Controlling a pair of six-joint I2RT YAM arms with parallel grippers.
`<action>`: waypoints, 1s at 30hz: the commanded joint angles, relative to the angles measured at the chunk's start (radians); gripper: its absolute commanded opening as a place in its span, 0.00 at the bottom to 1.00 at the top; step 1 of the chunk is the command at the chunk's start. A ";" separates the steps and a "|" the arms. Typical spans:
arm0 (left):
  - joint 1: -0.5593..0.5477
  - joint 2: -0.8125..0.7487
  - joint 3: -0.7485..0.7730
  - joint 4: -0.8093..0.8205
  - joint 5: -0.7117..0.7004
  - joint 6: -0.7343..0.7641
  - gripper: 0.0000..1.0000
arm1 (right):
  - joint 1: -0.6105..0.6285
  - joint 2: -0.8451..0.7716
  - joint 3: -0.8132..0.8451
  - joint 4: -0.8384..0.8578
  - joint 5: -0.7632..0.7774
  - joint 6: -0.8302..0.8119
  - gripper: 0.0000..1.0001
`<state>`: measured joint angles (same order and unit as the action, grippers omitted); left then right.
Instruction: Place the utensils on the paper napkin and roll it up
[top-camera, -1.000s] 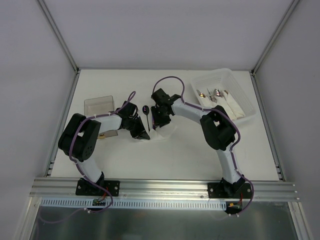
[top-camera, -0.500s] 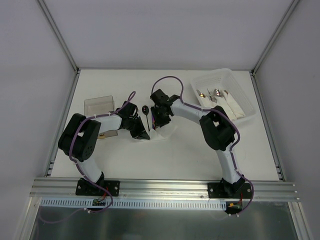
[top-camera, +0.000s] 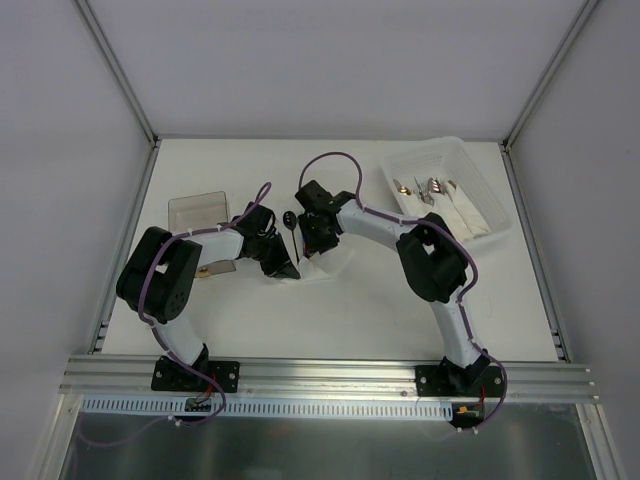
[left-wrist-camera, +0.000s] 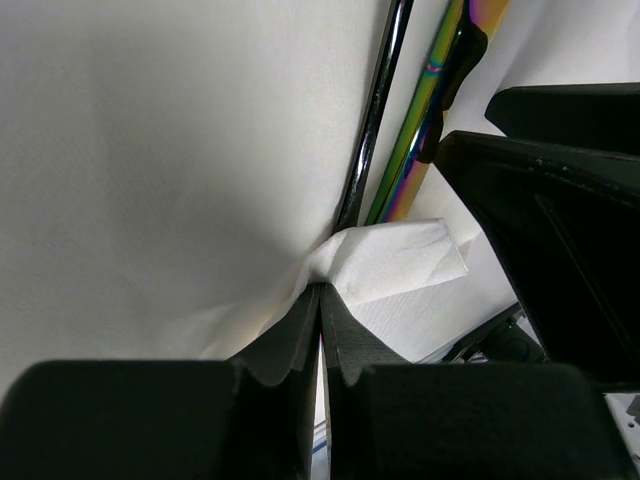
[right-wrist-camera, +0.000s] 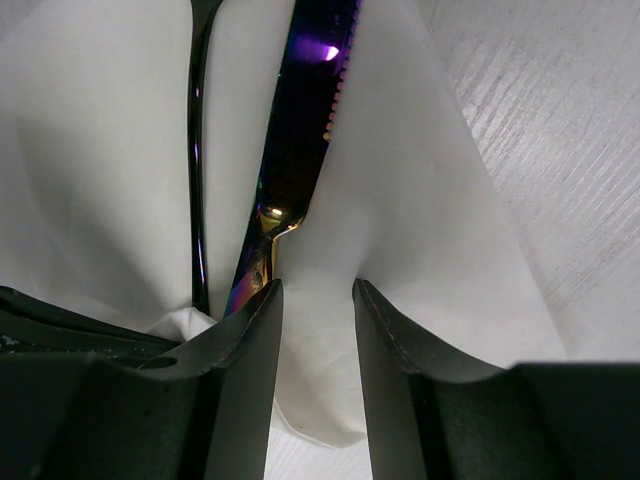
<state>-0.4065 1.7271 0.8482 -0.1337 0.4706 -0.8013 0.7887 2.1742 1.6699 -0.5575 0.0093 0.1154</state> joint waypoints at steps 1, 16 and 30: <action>-0.005 0.000 -0.023 -0.014 -0.043 0.005 0.03 | 0.003 0.071 0.007 -0.035 0.107 -0.013 0.39; -0.003 -0.009 -0.028 -0.012 -0.044 0.013 0.04 | 0.009 0.065 0.007 -0.048 0.075 0.001 0.43; 0.001 0.003 -0.023 -0.012 -0.043 0.011 0.04 | -0.137 -0.207 -0.122 0.115 -0.445 -0.221 0.31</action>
<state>-0.4053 1.7260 0.8421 -0.1219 0.4709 -0.8013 0.6735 2.1166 1.6176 -0.5289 -0.2417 -0.0273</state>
